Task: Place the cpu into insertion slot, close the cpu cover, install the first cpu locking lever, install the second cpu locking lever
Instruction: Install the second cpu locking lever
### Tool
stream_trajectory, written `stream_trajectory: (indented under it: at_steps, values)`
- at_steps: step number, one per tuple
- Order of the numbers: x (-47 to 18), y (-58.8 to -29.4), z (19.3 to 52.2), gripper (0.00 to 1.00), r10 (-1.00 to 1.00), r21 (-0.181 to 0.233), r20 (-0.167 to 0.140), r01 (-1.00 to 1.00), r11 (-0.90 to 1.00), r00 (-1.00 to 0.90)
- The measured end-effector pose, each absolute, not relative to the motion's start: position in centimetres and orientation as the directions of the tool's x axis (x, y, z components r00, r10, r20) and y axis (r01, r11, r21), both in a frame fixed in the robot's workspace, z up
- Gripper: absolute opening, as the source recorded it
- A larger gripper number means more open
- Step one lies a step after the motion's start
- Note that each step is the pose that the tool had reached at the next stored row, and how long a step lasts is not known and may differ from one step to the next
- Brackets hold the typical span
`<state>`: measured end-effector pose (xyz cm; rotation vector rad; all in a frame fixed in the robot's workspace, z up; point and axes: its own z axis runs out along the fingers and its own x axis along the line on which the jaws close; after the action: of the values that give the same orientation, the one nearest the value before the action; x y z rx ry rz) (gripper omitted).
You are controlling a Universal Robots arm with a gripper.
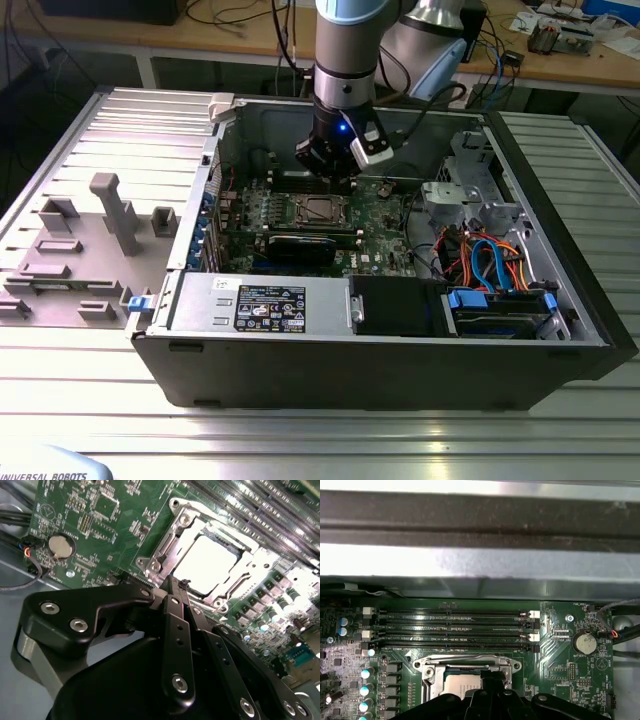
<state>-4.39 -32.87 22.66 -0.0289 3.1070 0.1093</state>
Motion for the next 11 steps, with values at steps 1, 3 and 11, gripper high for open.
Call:
stream_trajectory:
  at_steps: [1,3,11]
  values:
    - [-4.39,-32.95,22.66,0.11,-0.017,0.07,-0.033,-0.02,0.997,-0.999]
    - [-4.39,-32.99,22.66,0.11,-0.017,0.07,-0.033,-0.02,0.997,-0.999]
    - [-4.39,-33.0,23.29,0.11,-0.017,0.07,-0.033,-0.02,0.997,-0.999]
